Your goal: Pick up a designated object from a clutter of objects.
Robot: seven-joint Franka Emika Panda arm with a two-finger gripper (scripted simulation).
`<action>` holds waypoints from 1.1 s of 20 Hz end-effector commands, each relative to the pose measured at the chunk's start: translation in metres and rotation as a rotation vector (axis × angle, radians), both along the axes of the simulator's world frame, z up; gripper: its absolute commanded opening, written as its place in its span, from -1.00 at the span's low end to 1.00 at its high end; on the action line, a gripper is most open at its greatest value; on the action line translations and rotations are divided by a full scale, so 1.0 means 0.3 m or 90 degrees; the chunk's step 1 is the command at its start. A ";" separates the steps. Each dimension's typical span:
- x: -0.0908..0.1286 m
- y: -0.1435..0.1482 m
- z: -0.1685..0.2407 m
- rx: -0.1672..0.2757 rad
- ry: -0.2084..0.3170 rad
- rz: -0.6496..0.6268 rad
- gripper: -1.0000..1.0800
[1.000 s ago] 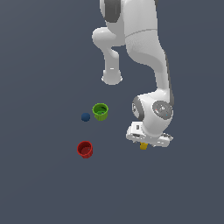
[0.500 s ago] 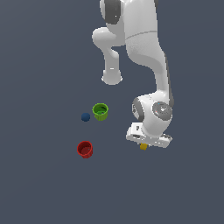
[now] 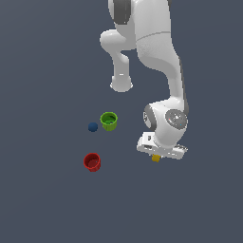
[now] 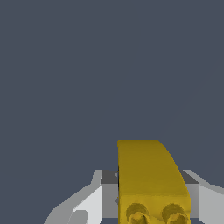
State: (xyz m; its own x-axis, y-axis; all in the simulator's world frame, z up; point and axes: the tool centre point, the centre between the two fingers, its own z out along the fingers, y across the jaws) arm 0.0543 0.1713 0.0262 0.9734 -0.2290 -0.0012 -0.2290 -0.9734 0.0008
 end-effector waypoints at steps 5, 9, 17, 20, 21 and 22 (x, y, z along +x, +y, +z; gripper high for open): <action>-0.032 0.008 0.068 0.000 -0.001 0.000 -1.00; -0.068 0.016 0.139 0.000 -0.001 0.000 -1.00; -0.169 0.037 0.345 0.000 -0.001 0.000 -1.00; -0.210 0.047 0.431 -0.001 -0.001 0.000 -1.00; -0.224 0.050 0.460 -0.001 -0.001 0.000 -1.00; -0.238 0.053 0.489 -0.001 -0.001 0.000 -1.00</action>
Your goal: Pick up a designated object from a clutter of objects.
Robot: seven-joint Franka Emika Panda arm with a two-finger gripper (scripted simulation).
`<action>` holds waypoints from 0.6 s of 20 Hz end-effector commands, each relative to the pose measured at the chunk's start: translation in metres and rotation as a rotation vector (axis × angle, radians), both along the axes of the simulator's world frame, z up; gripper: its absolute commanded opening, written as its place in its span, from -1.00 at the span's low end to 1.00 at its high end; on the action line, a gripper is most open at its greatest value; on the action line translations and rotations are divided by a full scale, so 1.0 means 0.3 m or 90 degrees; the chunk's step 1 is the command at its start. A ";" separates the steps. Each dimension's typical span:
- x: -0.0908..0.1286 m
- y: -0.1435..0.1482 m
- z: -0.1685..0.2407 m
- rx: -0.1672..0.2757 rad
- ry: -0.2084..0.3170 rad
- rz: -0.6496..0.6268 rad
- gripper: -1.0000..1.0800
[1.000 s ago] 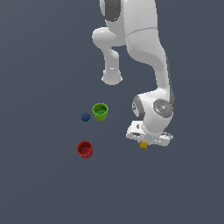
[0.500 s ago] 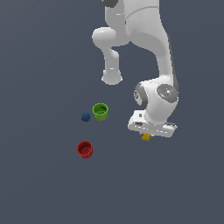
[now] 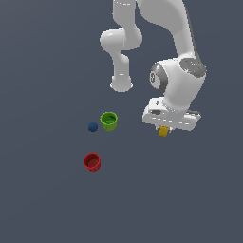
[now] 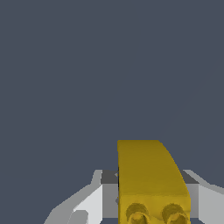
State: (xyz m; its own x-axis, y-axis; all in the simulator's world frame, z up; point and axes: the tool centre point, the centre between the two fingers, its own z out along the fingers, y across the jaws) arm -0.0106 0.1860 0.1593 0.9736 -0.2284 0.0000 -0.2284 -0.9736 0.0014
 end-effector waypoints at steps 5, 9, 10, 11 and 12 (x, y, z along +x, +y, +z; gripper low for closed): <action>-0.094 0.022 0.197 0.000 0.000 0.000 -1.00; -0.152 0.037 0.323 0.000 0.000 0.000 -1.00; -0.166 0.040 0.353 0.000 0.000 0.000 -1.00; -0.179 0.044 0.382 0.000 0.000 0.000 -1.00; -0.191 0.047 0.410 0.000 0.000 0.000 -1.00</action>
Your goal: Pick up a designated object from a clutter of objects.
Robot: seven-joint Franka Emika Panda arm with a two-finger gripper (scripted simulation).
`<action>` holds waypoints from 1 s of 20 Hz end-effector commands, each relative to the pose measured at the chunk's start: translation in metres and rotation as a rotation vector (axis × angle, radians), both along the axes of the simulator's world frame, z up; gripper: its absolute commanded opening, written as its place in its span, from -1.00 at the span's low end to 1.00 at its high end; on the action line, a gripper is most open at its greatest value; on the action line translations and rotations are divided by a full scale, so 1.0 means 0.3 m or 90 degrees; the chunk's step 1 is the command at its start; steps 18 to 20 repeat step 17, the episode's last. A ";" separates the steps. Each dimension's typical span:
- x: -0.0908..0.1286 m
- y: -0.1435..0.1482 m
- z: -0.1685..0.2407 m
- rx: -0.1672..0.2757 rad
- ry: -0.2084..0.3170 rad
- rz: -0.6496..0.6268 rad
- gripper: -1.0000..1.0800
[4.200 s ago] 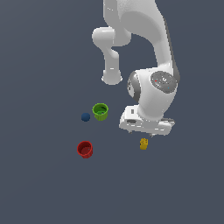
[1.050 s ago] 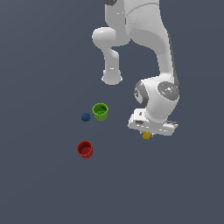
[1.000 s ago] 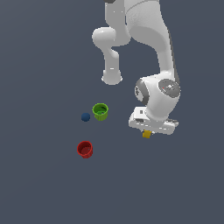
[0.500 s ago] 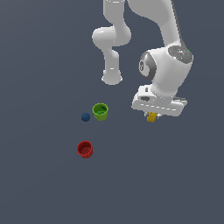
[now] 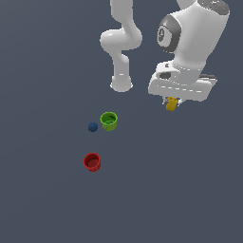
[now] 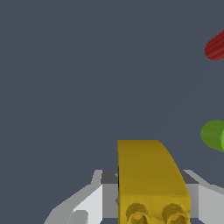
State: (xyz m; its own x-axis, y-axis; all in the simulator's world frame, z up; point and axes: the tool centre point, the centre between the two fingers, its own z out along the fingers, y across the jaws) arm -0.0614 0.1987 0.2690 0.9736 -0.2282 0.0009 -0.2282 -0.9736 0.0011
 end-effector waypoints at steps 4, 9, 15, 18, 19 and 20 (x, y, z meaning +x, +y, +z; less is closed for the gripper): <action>-0.064 0.017 0.143 0.000 0.000 0.000 -1.00; -0.101 0.029 0.233 0.000 0.000 0.000 -1.00; -0.121 0.036 0.285 0.001 0.000 0.000 -1.00; -0.122 0.036 0.288 0.001 0.000 0.000 -1.00; -0.122 0.036 0.288 0.001 0.000 0.000 -1.00; -0.122 0.036 0.288 0.001 0.000 0.000 -1.00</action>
